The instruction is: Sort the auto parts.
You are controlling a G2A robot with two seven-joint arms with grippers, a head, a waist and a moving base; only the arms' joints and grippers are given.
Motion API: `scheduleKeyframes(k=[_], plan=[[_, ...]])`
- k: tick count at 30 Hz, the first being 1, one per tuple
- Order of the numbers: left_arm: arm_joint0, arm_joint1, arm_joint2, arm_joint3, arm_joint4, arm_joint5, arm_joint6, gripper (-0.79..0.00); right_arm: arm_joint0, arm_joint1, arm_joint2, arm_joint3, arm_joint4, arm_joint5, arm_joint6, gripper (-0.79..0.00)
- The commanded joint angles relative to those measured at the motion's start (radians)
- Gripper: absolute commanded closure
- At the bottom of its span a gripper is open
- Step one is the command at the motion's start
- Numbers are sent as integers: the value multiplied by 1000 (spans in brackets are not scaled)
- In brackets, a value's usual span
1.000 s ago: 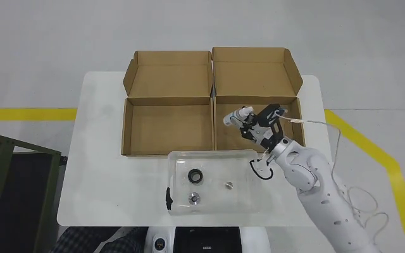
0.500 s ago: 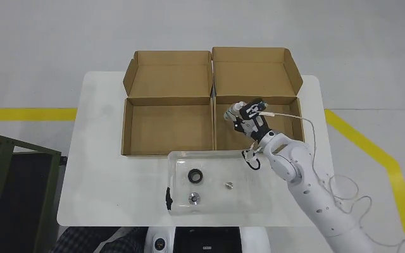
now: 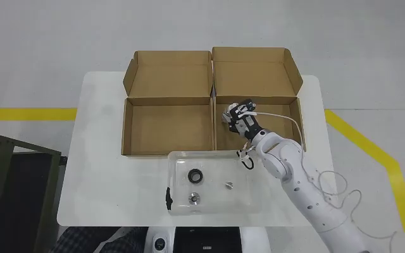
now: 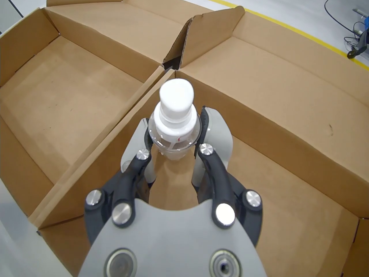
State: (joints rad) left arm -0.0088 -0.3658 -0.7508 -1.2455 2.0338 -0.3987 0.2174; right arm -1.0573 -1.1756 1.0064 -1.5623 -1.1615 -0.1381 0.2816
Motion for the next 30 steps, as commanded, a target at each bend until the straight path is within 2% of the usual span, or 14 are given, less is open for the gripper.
scheduleKeyframes(k=[1,7,13,21,24,30], plan=[[0,0,0,0,0,0,0,-785,-3,-1,3,-9,1,-1,-2,-785],[0,0,0,0,0,0,0,-785,-60,7,56,-110,19,-24,-23,-785],[0,0,0,0,0,0,0,-785,-158,29,134,-264,15,-123,12,-785],[0,0,0,0,0,0,0,-785,-297,59,223,-433,46,-356,56,-785],[0,0,0,0,0,0,0,-785,-334,73,244,-477,0,-484,58,-785],[0,0,0,0,0,0,0,-785,-416,90,272,-546,-95,-604,30,-785]])
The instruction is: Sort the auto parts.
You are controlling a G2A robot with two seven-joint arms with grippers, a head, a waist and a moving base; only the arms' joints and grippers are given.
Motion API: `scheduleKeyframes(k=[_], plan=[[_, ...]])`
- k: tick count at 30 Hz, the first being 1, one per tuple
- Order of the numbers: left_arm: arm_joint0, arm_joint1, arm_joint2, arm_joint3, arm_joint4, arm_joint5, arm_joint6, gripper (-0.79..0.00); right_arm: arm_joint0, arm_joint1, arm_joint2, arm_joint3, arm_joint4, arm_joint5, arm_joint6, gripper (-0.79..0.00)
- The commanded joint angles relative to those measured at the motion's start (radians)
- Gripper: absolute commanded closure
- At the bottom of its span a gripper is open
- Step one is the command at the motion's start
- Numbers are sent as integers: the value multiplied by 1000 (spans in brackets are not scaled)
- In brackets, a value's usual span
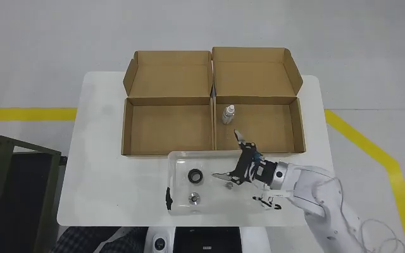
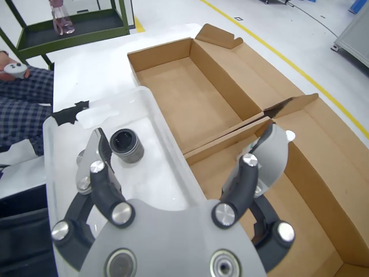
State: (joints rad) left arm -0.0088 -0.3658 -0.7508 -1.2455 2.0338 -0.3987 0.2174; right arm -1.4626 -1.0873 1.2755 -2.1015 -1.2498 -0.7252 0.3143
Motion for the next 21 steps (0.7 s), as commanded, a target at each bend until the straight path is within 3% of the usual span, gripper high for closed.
scheduleKeyframes(k=[1,8,21], plan=[[0,0,0,0,0,0,0,-785,-20,5,7,-13,-21,-33,-1,-785],[0,0,0,0,0,0,0,-785,-74,21,26,-46,-90,-107,55,-785],[0,0,0,0,0,0,0,-785,-116,35,-2,-73,-267,-100,110,-785]])
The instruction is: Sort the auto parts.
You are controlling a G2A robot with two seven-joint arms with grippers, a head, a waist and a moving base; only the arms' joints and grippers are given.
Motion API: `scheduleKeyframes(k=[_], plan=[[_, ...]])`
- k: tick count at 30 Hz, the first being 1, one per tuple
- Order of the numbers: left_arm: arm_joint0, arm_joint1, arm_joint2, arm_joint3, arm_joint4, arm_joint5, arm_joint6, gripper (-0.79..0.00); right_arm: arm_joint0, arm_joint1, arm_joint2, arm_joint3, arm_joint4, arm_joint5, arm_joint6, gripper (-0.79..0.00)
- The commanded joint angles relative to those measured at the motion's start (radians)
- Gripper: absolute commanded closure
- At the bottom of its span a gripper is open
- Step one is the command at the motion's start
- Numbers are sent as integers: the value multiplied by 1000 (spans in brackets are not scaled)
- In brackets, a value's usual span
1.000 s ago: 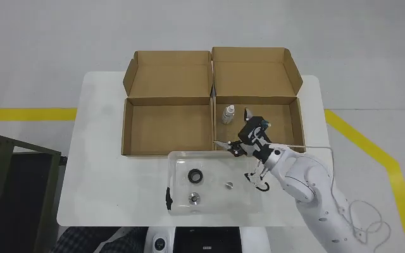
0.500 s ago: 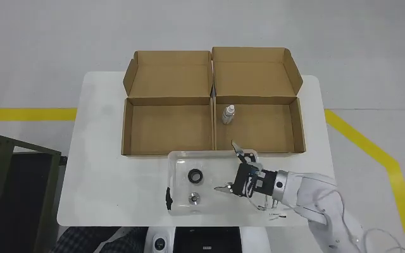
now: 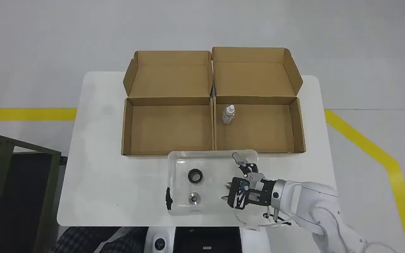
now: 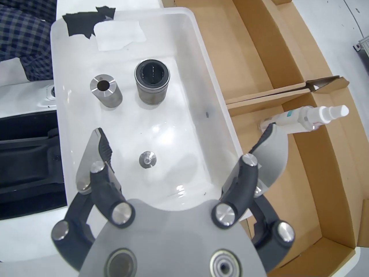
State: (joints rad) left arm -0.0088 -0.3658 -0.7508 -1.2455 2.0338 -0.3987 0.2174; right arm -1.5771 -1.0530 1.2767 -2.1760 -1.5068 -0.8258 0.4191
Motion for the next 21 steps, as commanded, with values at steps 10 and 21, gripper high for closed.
scheduleKeyframes(k=[10,21], plan=[[0,0,0,0,0,0,0,-785,18,2,-51,49,-35,7,85,-785],[0,0,0,0,0,0,0,-785,39,3,-88,72,-28,14,188,-736]])
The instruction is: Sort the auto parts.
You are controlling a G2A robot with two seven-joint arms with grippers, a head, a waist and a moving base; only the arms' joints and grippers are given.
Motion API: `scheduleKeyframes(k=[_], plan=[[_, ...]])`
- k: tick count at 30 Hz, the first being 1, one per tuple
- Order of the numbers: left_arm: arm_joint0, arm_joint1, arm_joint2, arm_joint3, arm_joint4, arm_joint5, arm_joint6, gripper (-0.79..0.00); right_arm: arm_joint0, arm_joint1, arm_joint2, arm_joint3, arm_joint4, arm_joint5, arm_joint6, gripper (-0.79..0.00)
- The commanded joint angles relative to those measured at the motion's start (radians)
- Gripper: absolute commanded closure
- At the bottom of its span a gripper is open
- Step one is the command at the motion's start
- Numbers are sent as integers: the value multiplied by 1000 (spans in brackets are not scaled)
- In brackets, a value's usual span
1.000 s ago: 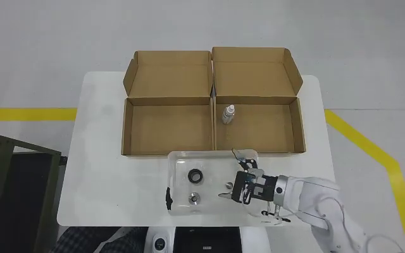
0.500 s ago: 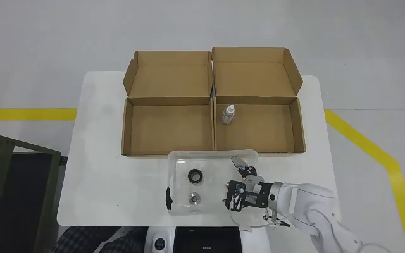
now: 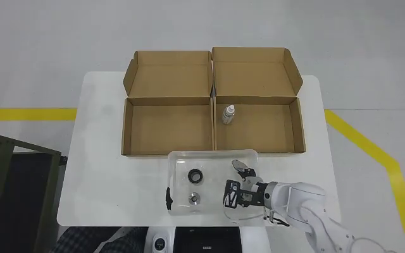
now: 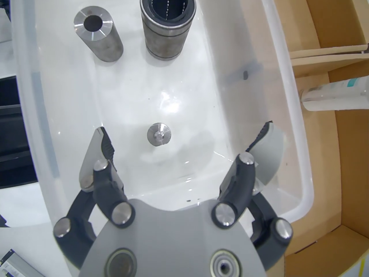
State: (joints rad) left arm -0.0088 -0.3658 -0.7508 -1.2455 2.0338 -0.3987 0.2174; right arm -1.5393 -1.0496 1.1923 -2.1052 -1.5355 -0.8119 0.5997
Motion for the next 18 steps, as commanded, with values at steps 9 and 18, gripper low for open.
scheduleKeyframes(k=[9,18], plan=[[0,0,0,0,0,0,0,-785,28,-2,-44,22,15,8,69,-582],[0,0,0,0,0,0,0,-785,59,-5,-83,45,39,17,130,-369]])
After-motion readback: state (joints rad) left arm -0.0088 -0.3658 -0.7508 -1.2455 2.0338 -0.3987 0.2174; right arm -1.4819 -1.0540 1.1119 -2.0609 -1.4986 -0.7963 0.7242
